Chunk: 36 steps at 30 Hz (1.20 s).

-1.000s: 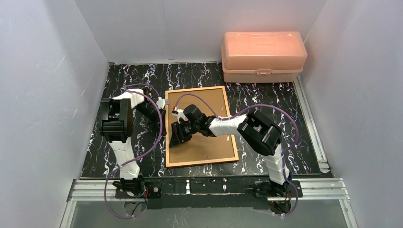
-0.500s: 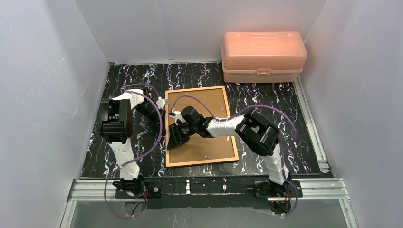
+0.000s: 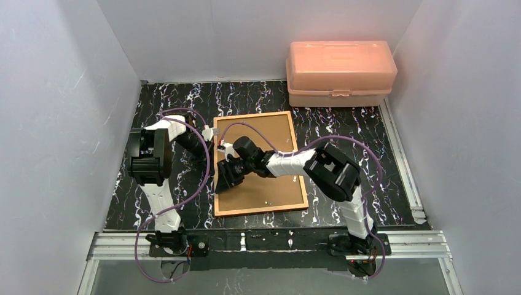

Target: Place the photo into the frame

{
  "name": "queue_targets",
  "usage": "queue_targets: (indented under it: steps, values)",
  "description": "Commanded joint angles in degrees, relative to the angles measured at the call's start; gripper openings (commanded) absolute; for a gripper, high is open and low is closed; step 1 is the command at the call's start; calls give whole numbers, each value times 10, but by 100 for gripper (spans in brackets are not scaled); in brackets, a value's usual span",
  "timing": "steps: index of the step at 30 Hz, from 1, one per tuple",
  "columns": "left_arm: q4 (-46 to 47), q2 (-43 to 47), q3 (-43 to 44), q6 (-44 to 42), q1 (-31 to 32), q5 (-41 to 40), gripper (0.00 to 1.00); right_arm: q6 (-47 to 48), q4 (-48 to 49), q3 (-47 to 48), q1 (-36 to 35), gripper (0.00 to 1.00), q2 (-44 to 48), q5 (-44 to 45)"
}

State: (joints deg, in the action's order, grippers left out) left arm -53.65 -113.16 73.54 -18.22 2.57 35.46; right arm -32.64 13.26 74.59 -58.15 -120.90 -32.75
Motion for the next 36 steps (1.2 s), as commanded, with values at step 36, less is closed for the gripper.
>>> queue_targets:
  steps: [36]
  values:
    - [11,26,-2,-4,3,15,0,14,49,-45,-1,50,13,52]
